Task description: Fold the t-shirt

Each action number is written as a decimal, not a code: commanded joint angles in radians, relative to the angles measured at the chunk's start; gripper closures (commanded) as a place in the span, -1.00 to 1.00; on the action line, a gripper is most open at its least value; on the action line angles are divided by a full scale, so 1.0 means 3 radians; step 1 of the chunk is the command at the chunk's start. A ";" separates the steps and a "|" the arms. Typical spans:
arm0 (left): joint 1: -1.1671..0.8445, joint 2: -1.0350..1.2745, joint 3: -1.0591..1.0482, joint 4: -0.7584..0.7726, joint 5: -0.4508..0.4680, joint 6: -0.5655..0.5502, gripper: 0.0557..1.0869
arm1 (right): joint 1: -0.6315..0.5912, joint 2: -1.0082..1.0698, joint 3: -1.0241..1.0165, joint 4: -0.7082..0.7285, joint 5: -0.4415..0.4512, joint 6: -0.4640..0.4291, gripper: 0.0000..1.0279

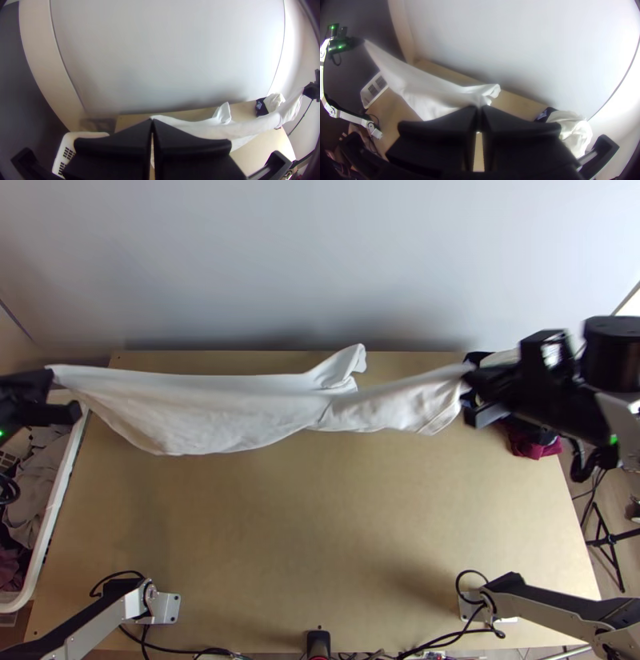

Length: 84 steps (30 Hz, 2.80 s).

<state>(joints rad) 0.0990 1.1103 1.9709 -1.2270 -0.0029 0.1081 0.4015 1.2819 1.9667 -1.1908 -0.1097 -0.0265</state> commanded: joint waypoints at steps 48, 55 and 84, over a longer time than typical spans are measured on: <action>-0.0330 -0.0413 0.0625 0.1298 -0.0221 0.0258 0.93 | -0.0188 -0.0234 0.1217 0.0963 0.0519 -0.0234 0.95; -0.0330 -0.0577 0.0640 0.1175 -0.0215 0.0289 0.93 | -0.0188 -0.0413 0.1201 0.0733 0.0524 -0.0126 0.95; -0.0310 -0.1047 0.0875 0.1385 0.0096 0.0335 0.93 | -0.0740 -0.1348 0.1181 0.0789 0.0284 0.0007 0.95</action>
<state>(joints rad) -0.0040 0.8093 2.2292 -0.8120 -0.0135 0.2039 0.2543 0.9321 2.3207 -0.9272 0.0216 -0.0463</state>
